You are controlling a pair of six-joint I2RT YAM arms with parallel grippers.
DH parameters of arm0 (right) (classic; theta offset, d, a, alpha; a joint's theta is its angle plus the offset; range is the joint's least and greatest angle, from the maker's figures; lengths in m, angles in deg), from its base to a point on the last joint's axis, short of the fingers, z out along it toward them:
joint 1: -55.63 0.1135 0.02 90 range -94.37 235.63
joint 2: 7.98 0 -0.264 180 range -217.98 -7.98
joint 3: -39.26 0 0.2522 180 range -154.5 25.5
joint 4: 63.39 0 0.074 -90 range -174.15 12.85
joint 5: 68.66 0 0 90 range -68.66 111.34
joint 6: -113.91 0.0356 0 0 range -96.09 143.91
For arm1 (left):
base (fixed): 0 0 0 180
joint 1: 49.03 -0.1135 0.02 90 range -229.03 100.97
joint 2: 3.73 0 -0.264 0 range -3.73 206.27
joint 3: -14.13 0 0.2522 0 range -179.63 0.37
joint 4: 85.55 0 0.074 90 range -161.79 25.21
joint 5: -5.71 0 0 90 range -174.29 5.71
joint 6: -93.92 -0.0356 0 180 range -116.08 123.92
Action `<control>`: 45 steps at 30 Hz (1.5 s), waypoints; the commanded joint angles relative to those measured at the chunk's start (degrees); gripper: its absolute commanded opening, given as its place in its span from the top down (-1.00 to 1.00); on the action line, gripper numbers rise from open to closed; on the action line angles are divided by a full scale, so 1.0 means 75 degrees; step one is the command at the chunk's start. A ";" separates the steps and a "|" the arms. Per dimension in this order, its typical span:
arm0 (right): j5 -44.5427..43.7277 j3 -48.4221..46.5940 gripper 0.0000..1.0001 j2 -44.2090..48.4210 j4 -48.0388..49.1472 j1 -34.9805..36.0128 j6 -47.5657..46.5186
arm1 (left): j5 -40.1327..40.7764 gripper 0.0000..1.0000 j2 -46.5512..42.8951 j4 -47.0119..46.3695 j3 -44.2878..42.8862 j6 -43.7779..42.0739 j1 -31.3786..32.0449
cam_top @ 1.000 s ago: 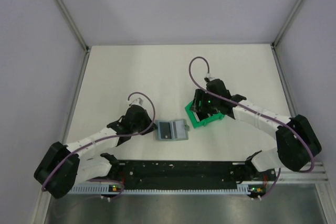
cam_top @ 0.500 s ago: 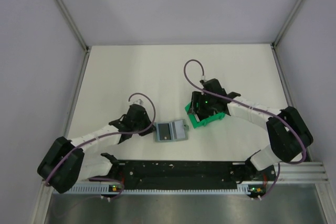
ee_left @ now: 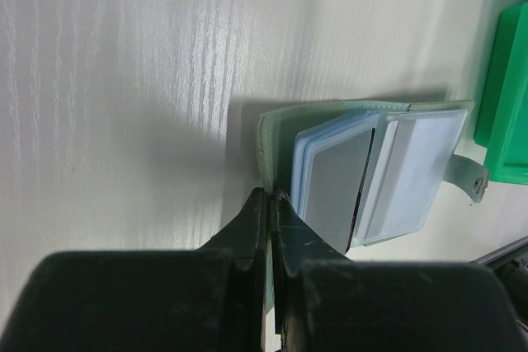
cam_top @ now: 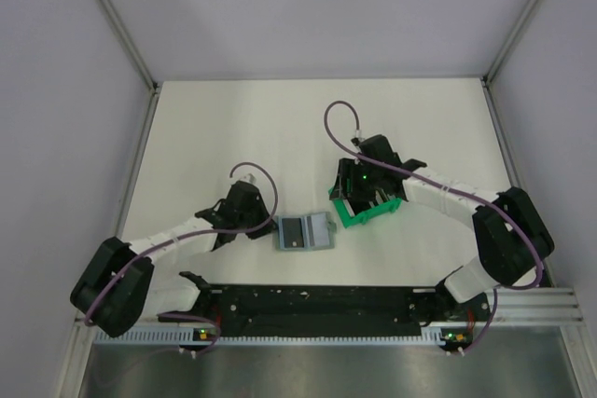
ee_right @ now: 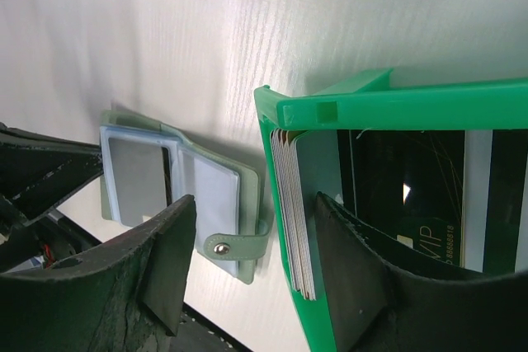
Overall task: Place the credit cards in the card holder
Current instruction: Pick up the credit card from the storage box.
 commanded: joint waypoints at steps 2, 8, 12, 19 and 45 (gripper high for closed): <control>0.0157 -0.0375 -0.16 0.0042 -0.0031 -0.0054 -0.0089 | -0.0116 1.00 0.0138 -0.0102 -0.0315 -0.0196 -0.0057; -0.0205 -0.0375 -0.17 0.0207 -0.0124 -0.0066 -0.0136 | -0.0187 1.00 0.0174 -0.0114 -0.0315 -0.0243 -0.0104; -0.0487 -0.0387 -0.22 0.0067 -0.0183 -0.0089 -0.0241 | -0.0210 1.00 0.0197 -0.0102 -0.0339 -0.0278 -0.0139; -0.0218 -0.0387 -0.23 -0.0238 -0.0253 -0.0101 -0.0323 | -0.0257 1.00 0.0197 -0.0114 -0.0327 -0.0266 -0.0151; 0.0239 -0.0457 -0.08 0.0289 -0.0300 -0.0113 -0.0230 | -0.0339 1.00 0.0255 -0.0149 -0.0362 -0.0313 -0.0175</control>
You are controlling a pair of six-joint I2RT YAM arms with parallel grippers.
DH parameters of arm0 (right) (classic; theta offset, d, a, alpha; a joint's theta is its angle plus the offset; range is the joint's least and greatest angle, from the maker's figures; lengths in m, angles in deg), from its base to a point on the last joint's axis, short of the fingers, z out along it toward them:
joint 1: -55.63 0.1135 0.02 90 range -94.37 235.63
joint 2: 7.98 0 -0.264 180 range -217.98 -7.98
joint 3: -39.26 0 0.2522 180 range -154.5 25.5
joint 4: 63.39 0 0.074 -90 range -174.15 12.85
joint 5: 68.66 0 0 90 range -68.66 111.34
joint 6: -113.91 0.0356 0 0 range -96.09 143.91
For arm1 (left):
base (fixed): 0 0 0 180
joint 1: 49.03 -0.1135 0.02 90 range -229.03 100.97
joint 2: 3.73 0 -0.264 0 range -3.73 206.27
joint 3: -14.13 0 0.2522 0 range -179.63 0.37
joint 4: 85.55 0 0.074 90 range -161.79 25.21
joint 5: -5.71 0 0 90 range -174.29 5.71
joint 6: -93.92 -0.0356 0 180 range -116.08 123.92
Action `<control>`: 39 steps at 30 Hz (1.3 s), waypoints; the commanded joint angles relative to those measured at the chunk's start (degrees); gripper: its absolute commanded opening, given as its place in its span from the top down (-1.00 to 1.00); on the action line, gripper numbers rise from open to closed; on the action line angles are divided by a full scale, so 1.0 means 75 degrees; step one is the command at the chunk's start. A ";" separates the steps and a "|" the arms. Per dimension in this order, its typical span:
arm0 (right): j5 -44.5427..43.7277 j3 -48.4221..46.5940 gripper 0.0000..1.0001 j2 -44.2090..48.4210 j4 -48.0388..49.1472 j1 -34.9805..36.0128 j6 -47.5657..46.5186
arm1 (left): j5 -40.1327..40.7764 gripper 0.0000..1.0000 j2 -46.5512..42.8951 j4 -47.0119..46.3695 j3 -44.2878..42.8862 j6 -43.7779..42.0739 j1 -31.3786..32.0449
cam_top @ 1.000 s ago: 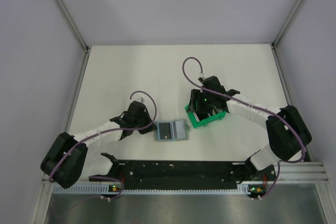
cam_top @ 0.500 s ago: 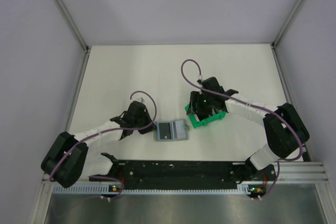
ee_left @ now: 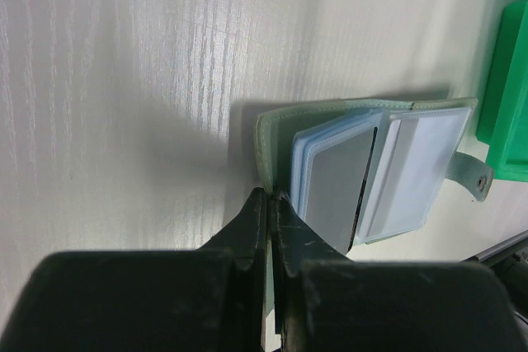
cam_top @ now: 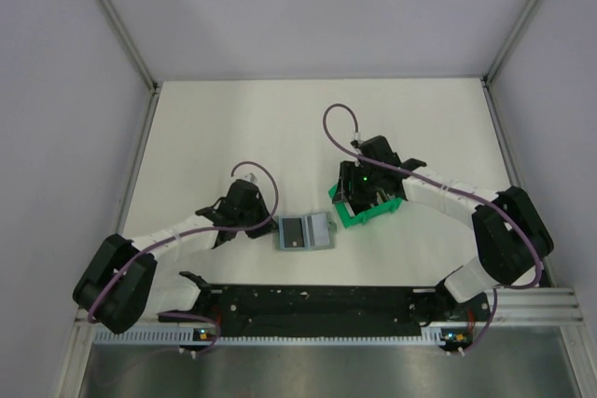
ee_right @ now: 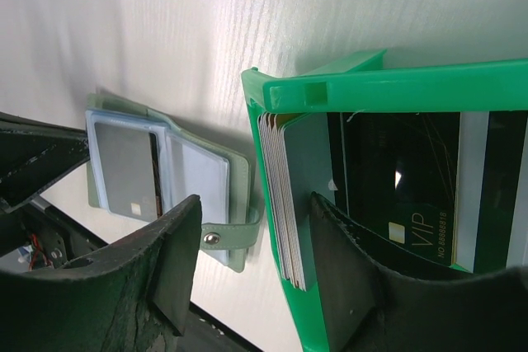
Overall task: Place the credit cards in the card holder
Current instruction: Pick up the credit card from the storage box.
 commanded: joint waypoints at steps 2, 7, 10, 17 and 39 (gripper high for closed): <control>0.0211 -0.0411 -0.06 0.0344 0.0026 -0.0087 -0.0049 | -0.0085 1.00 0.0078 -0.0143 -0.0257 -0.0124 -0.0032; 0.0234 -0.0457 -0.04 0.0426 0.0014 -0.0098 -0.0037 | -0.0097 1.00 0.0078 -0.0167 -0.0257 -0.0147 -0.0044; 0.0199 -0.0469 -0.04 0.0508 -0.0009 -0.0110 -0.0026 | -0.0109 1.00 0.0113 -0.0178 -0.0257 -0.0159 -0.0044; 0.0211 -0.0458 -0.04 0.0543 -0.0056 -0.0133 -0.0061 | -0.0203 1.00 0.0171 -0.0190 -0.0257 -0.0171 -0.0067; 0.0632 -0.0469 -0.17 -0.0172 -0.0079 -0.0227 -0.0295 | -0.0402 1.00 0.0335 -0.0214 -0.0316 -0.0182 -0.0079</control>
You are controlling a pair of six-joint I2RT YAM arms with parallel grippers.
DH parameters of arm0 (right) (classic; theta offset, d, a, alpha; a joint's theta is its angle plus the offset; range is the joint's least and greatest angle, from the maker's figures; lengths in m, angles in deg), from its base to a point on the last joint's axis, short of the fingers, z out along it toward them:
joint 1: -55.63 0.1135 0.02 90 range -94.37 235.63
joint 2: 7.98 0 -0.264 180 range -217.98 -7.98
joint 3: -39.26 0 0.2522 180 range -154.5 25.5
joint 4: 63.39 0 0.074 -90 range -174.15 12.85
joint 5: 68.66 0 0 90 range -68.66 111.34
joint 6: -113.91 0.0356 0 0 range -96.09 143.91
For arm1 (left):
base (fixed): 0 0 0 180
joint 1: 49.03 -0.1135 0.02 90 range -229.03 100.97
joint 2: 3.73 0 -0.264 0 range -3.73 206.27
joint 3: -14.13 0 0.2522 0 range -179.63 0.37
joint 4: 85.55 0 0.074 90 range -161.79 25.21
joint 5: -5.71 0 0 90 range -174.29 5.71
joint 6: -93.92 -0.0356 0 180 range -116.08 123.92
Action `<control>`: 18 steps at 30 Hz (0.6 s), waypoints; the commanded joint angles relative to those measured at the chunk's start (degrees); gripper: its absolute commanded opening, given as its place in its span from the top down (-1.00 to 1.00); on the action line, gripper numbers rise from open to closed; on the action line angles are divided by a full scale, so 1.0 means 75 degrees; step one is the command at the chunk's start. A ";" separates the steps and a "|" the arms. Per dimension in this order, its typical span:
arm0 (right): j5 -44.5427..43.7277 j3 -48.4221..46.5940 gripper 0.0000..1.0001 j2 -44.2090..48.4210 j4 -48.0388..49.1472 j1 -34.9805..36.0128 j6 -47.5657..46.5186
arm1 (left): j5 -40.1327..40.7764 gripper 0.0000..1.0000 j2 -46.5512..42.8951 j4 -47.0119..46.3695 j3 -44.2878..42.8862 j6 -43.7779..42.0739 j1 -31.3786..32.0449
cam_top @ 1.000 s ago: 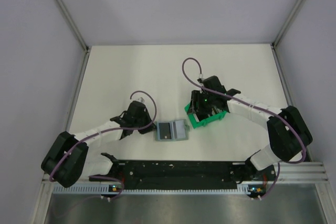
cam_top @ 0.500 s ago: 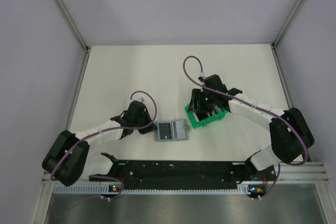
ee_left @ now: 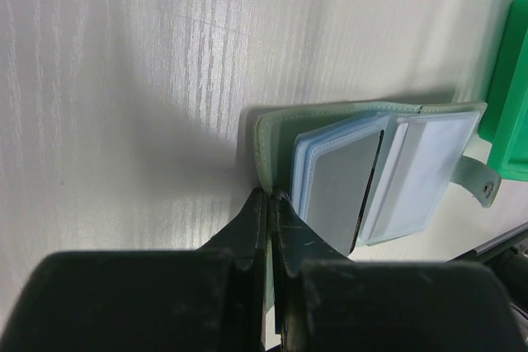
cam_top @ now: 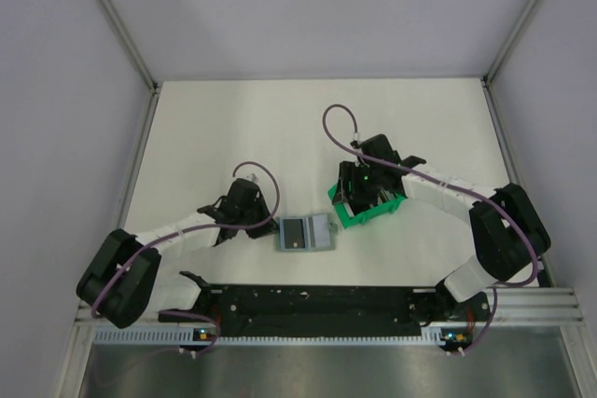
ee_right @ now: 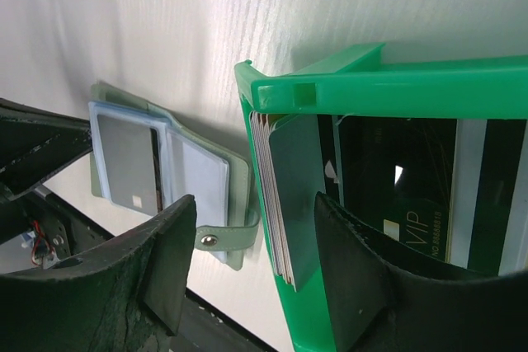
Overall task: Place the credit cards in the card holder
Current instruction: Pick up the credit card from the storage box.
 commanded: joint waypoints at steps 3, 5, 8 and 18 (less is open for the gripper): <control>0.0434 -0.0326 -0.08 0.0012 0.0192 -0.0090 -0.0138 | -0.0151 1.00 0.0085 -0.0214 -0.0255 -0.0148 -0.0018; 0.0469 -0.0338 -0.01 0.0082 0.0204 -0.0090 -0.0115 | -0.0151 1.00 0.0097 -0.0202 -0.0255 -0.0159 -0.0029; 0.0586 -0.0373 0.11 0.0141 0.0215 -0.0090 -0.0114 | -0.0163 1.00 0.0108 -0.0214 -0.0266 -0.0159 -0.0018; 0.0634 -0.0373 0.31 0.0188 0.0239 -0.0090 -0.0068 | -0.0175 1.00 0.0155 -0.0237 -0.0278 -0.0171 -0.0029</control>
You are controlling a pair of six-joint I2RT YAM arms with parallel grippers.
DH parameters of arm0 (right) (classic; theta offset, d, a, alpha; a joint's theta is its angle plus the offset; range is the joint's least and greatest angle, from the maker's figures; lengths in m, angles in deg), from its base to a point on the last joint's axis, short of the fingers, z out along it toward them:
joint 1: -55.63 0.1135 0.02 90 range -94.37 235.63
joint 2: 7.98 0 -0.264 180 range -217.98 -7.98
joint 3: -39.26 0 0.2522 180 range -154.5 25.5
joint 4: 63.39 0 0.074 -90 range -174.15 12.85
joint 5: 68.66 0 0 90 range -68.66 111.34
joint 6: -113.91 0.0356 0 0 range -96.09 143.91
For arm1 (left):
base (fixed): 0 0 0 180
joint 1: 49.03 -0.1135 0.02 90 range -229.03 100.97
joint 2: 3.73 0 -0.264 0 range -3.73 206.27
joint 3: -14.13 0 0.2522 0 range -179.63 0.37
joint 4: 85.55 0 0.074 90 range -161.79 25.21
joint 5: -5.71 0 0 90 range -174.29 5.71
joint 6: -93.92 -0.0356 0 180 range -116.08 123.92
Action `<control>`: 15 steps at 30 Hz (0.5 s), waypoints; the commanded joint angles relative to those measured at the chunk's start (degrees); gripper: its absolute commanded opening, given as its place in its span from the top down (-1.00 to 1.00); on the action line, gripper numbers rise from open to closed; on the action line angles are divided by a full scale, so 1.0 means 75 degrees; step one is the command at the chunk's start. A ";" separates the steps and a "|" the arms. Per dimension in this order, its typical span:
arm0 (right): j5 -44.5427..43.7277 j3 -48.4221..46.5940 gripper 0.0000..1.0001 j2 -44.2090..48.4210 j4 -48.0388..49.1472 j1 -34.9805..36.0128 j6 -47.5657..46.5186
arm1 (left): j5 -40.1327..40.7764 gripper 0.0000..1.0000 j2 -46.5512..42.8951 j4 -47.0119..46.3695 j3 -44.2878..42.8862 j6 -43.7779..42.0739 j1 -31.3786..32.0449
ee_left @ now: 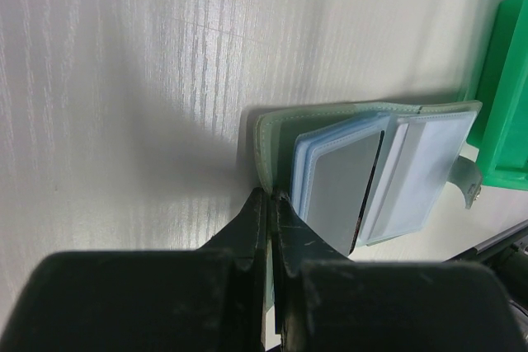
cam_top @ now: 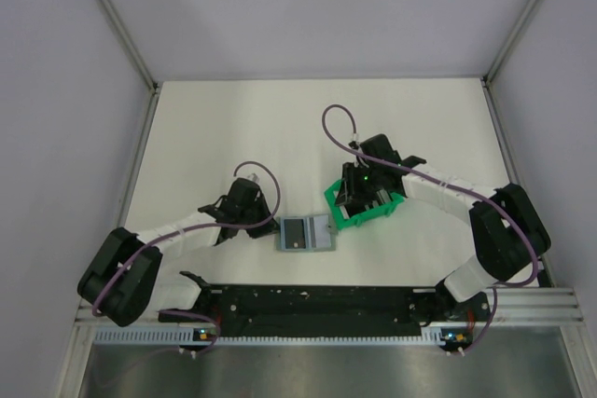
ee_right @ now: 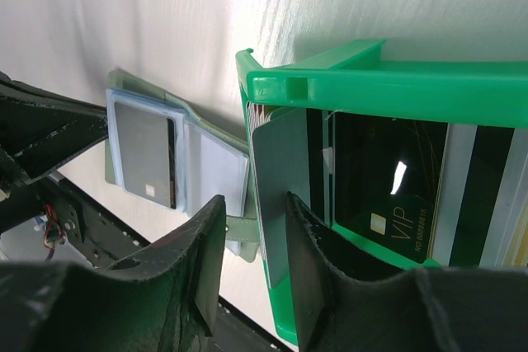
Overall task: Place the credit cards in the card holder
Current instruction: Pick up the credit card from the storage box.
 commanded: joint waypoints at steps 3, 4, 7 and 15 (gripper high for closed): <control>0.0156 -0.0370 0.40 0.0229 0.0233 -0.0090 -0.0036 | -0.0096 1.00 0.0056 -0.0196 -0.0229 -0.0136 -0.0026; 0.0156 -0.0370 0.41 0.0229 0.0221 -0.0090 -0.0047 | -0.0096 1.00 0.0068 -0.0196 -0.0240 -0.0136 -0.0038; 0.0156 -0.0370 0.52 0.0194 0.0233 -0.0102 -0.0036 | -0.0096 1.00 0.0068 -0.0196 -0.0240 -0.0148 -0.0038; 0.0121 -0.0300 0.72 0.0182 0.0233 -0.0195 -0.0024 | -0.0120 1.00 0.0127 -0.0220 -0.0252 -0.0159 -0.0050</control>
